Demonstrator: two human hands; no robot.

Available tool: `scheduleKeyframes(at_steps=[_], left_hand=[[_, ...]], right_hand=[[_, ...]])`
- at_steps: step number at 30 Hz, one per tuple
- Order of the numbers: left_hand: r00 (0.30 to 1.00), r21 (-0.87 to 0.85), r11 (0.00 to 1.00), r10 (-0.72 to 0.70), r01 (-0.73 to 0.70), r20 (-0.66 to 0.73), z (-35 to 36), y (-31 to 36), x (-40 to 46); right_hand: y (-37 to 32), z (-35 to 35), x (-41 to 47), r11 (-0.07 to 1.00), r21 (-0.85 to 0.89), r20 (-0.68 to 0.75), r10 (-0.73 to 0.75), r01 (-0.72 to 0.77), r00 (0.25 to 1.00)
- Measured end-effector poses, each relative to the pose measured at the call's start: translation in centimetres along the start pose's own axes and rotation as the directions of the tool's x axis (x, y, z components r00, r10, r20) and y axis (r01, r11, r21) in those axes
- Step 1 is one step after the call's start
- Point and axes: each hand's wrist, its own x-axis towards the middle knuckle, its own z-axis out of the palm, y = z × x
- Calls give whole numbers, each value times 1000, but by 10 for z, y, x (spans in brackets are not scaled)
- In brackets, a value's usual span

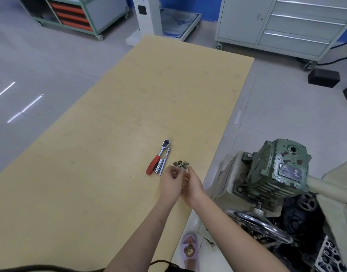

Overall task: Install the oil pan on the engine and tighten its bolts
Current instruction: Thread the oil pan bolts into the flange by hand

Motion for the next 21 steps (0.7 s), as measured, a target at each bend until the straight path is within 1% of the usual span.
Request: scheduleKeyframes(at_steps=[2, 3, 5, 7, 8, 10, 11, 13, 14, 15, 17, 19, 20, 21], left_hand=[[990, 172, 976, 121, -132, 69, 4, 6, -3], [982, 226, 958, 154, -175, 109, 4, 9, -2], [962, 315, 917, 191, -245, 194, 2, 16, -1], [947, 344, 895, 207, -285, 246, -3, 22, 0], [947, 330, 899, 213, -287, 241, -5, 24, 1], [963, 262, 932, 212, -251, 169, -10, 26, 4], [973, 231, 946, 206, -226, 105, -13, 25, 7], [982, 223, 960, 184, -171, -37, -17, 17, 16], [983, 248, 958, 166, -142, -81, -20, 12, 20], [986, 280, 954, 139, -107, -96, -22, 5, 24], [997, 338, 940, 53, -32, -51, -22, -11, 27], [1000, 388, 921, 12, -16, 13, -18, -24, 25], [999, 392, 919, 22, -34, 35, -16, -28, 23], [998, 388, 920, 39, -56, 51, -13, -31, 23]], right_hand=[[-1, 3, -1, 988, 140, 55, 56, -64, 997], [-2, 2, -1, 984, 162, 61, 58, -67, 996], [-7, -1, 0, 987, 153, 47, 44, -51, 998], [-12, -3, 1, 984, 175, 47, 28, -36, 998], [-14, -3, 1, 981, 189, 60, 27, -38, 998], [-18, -2, -1, 980, 195, 89, 27, -44, 996], [-19, -1, 0, 981, 192, 84, 23, -38, 996], [-21, -4, 3, 982, 189, 21, 5, -9, 1000], [-21, -7, 5, 985, 174, -30, -8, 13, 1000], [-22, -11, 7, 992, 119, -88, -34, 44, 996], [-23, -20, 12, 988, -115, -174, -126, 107, 977], [-21, -25, 15, 929, -341, -184, -212, 140, 960], [-19, -25, 16, 905, -399, -178, -233, 146, 956], [-17, -25, 18, 898, -416, -178, -234, 142, 956]])
